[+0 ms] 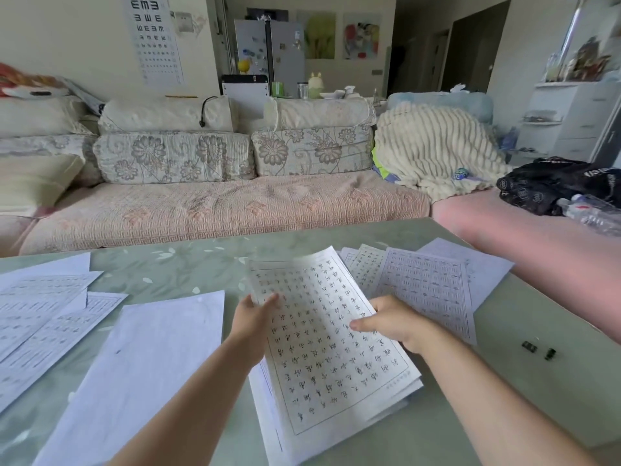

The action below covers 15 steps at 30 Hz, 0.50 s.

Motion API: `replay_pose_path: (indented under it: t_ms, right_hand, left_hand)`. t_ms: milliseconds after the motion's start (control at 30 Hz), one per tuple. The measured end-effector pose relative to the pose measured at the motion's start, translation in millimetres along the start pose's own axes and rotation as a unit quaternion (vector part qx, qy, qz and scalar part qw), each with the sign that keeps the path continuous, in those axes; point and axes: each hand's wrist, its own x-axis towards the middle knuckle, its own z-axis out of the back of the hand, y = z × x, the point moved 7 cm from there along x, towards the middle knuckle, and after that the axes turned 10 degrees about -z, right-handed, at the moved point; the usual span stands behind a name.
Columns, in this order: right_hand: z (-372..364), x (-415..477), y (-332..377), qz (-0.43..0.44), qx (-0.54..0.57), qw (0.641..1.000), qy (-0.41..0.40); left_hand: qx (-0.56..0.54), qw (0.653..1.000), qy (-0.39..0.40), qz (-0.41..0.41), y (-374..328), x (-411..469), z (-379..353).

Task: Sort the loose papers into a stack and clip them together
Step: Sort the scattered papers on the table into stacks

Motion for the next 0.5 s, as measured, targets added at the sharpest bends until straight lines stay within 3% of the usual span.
replay_pose_path:
  t_ms: [133, 267, 333, 500]
  right_hand:
    - [-2.5, -1.9, -6.6, -0.004, -0.008, 1.0, -0.022]
    - [-6.6, 0.6, -8.7, -0.012, -0.044, 0.997, -0.063]
    - [-14.1, -1.6, -3.8, -0.014, -0.083, 0.994, -0.068]
    - [-37.1, -4.7, 4.9, -0.031, -0.106, 0.992, -0.055]
  left_hand:
    - [0.196, 0.979, 0.04, -0.042, 1.0, -2.6, 3.6]
    - [0.404, 0.912, 0.038, -0.054, 8.4, -7.3, 19.2]
    - [0.423, 0.904, 0.046, -0.029, 14.4, -13.4, 21.7]
    - [0.306, 0.952, 0.019, 0.016, 19.1, -27.9, 22.7]
